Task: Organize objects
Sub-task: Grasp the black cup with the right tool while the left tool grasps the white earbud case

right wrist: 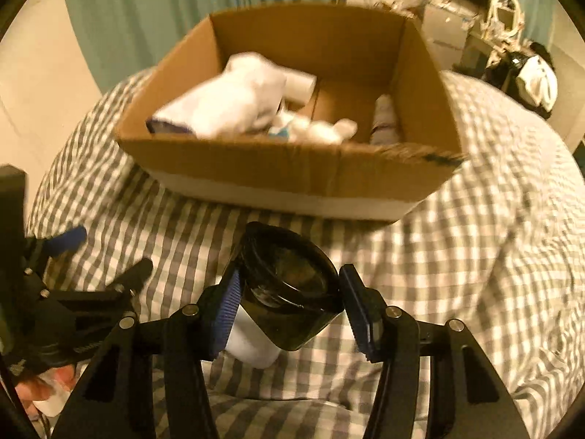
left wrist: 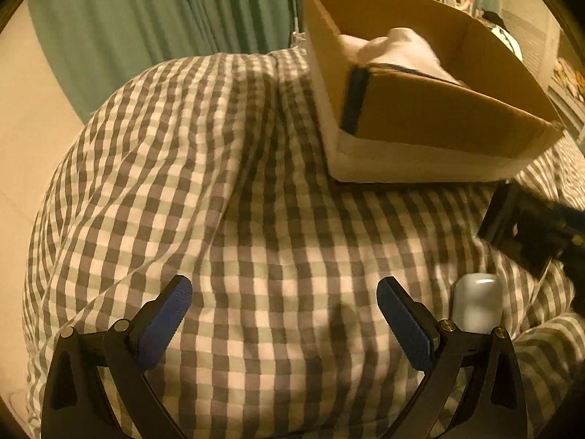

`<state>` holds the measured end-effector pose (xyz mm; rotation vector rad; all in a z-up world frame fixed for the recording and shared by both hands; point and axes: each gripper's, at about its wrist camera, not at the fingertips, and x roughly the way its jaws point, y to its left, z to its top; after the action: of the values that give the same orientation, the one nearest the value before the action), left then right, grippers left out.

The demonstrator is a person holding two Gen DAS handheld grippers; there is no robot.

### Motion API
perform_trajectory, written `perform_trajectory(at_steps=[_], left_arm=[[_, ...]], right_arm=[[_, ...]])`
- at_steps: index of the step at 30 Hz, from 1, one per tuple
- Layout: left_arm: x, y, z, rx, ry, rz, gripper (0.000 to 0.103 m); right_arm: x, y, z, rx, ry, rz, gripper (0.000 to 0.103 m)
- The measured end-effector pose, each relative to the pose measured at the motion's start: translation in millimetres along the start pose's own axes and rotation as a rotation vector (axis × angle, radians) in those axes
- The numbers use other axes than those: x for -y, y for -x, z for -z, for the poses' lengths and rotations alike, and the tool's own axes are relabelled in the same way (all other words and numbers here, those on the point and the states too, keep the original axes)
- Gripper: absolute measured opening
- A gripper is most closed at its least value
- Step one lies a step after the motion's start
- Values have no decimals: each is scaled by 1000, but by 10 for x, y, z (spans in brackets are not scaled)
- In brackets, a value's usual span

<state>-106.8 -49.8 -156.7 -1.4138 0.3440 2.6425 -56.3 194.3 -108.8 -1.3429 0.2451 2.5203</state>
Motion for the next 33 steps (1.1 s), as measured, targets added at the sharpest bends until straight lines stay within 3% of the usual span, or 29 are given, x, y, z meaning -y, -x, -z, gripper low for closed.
perform_trajectory(at_steps=[6,13,20,26,28,33], left_arm=[[391,175,-41,17,-110,34,103],[909,156,-153,-32,-193,173,103],[1266,-73,-13,-101,-313,233,101],[1422,-184,26,-143,-351,303,77],[1449,-170,26,-141,-358,327,56],[1438,-130,-7,-142,-332,351,54]], right_arm=[[184,248,47,41,-58,71,53],[376,377,-53,74,-81,152,53],[471,262,-39,50,-105,143,53],[453,162,-34,27,-102,137,53],[457,154,-30,23,-104,138,53],[461,162,-25,23,-106,140,53]])
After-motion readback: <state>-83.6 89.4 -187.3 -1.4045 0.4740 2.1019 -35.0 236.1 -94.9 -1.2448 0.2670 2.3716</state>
